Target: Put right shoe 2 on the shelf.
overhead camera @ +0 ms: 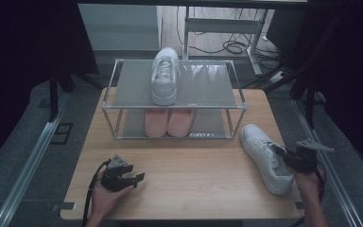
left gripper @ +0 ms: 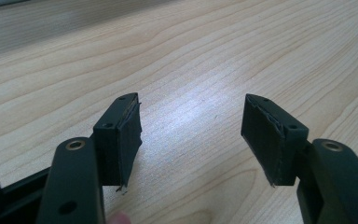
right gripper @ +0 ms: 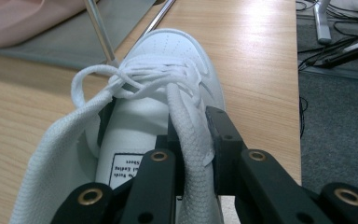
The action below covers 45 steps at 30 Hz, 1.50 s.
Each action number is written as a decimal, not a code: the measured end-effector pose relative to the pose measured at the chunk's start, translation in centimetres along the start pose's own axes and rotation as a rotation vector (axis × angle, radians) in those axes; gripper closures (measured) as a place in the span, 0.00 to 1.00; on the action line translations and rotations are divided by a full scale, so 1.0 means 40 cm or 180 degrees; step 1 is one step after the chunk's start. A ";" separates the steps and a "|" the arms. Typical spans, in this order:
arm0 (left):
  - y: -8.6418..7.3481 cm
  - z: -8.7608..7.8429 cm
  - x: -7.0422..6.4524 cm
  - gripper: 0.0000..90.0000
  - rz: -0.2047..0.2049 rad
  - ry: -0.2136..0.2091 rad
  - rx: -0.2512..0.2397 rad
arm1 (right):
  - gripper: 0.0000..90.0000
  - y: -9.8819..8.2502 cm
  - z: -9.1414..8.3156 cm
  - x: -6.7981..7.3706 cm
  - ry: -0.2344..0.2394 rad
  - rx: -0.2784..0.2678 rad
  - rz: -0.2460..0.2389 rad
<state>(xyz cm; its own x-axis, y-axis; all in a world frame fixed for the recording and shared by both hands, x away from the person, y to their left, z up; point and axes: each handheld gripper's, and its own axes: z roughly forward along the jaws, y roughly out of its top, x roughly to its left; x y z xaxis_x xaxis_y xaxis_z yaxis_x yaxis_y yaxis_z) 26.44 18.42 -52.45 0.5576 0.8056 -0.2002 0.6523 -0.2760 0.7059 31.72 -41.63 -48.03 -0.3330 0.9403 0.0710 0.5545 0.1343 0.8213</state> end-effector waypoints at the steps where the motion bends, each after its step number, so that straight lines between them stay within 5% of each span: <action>1: 0.000 0.000 0.000 0.42 0.0000 -0.0001 0.0000 | 0.90 -0.001 -0.002 0.002 -0.0003 -0.0029 0.0038; 10: 0.000 0.000 0.000 0.43 0.0012 -0.0009 -0.0001 | 0.90 -0.018 -0.056 0.017 0.0125 -0.0342 0.0361; 22: 0.000 0.002 -0.001 0.43 0.0013 -0.0005 0.0013 | 0.90 -0.035 -0.120 0.073 0.0323 -0.0624 0.0532; 26: 0.000 0.003 -0.001 0.43 0.0016 -0.0014 0.0017 | 0.90 -0.048 -0.136 0.094 0.0506 -0.0705 0.0603; 45: 0.001 0.002 0.000 0.43 0.0009 -0.0015 0.0014 | 0.90 -0.045 -0.115 0.169 0.0940 -0.0899 0.0789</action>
<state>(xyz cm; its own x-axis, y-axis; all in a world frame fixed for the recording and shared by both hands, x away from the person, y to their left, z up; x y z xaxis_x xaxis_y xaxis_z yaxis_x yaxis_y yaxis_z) 26.49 18.37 -52.48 0.5619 0.8023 -0.2014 0.6529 -0.2806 0.7036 24.96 -36.96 -46.43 -0.4421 0.7986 0.4084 0.4291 -0.2115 0.8781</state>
